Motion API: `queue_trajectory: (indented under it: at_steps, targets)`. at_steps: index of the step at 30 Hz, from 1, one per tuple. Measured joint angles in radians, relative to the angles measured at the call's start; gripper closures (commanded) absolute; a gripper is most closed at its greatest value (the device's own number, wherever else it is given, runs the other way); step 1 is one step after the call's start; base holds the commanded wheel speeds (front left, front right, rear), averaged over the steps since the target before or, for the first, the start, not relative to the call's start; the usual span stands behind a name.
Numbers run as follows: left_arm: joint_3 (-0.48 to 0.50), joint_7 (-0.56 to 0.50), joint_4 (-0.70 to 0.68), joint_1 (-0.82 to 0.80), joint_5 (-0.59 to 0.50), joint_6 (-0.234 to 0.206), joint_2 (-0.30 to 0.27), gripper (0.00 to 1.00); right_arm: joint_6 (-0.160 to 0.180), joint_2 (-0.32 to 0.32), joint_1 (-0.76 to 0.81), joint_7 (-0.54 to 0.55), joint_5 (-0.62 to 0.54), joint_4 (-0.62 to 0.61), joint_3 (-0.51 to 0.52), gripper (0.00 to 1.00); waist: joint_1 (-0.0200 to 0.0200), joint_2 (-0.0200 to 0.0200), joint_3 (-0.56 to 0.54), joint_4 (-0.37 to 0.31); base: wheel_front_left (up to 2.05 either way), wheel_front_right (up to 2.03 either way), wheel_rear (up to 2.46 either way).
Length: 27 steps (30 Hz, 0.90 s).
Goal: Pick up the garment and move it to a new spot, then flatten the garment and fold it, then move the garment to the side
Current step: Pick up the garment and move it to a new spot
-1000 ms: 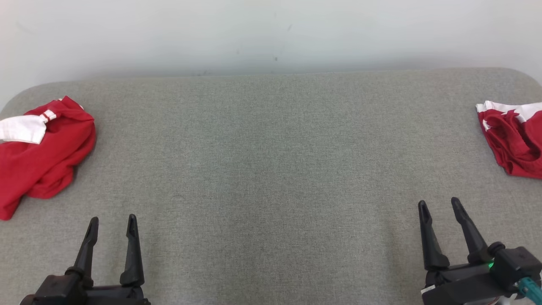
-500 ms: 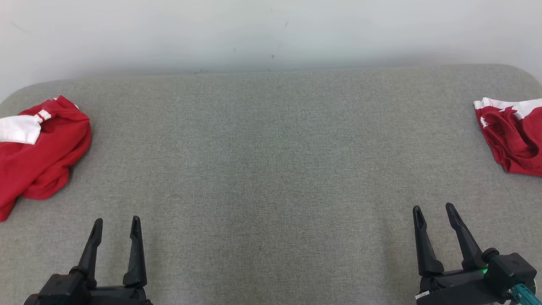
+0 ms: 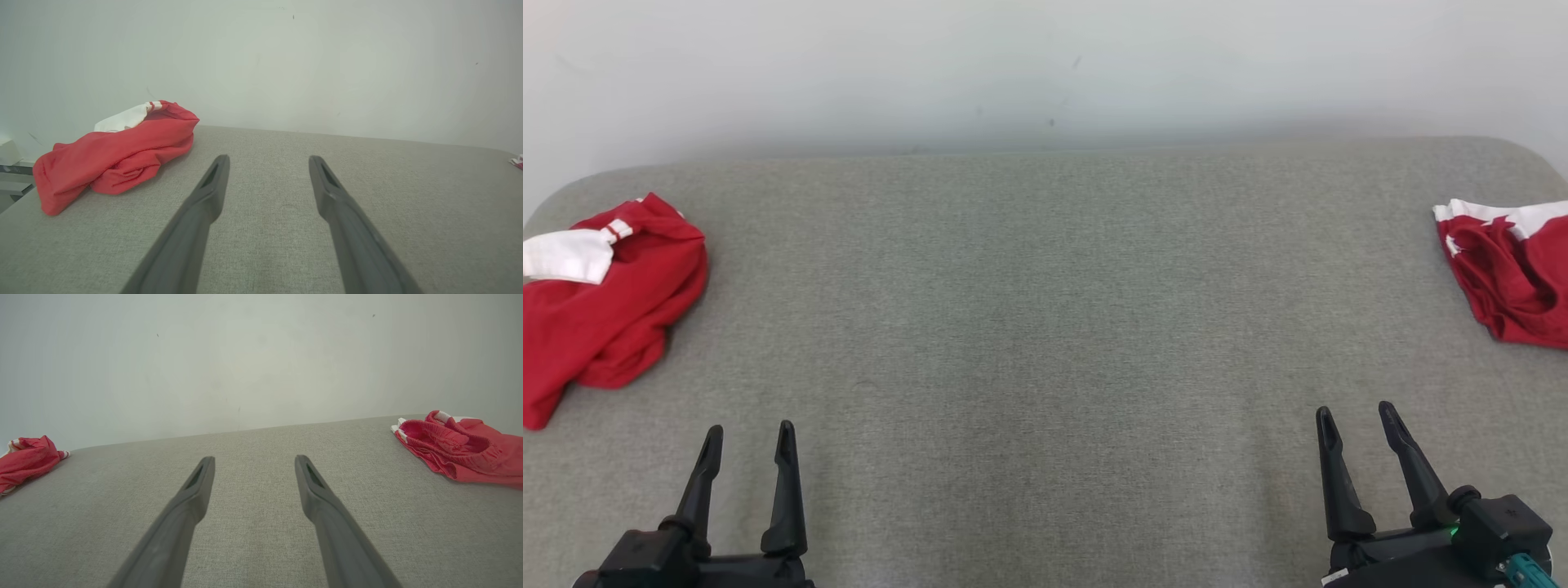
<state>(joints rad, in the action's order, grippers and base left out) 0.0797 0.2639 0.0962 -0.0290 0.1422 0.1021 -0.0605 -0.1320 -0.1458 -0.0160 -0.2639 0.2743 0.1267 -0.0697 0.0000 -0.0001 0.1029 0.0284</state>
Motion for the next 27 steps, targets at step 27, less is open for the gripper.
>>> queue_trajectory:
  at_steps: [27]
  targets:
    - [0.038,0.0,0.009,0.017,0.016,-0.013,0.005,0.0,0.0,-0.026,0.01,0.018,-0.005,-0.002,-0.008,0.0,0.0,0.0002,0.002,0.326,0.0,0.0,0.0]
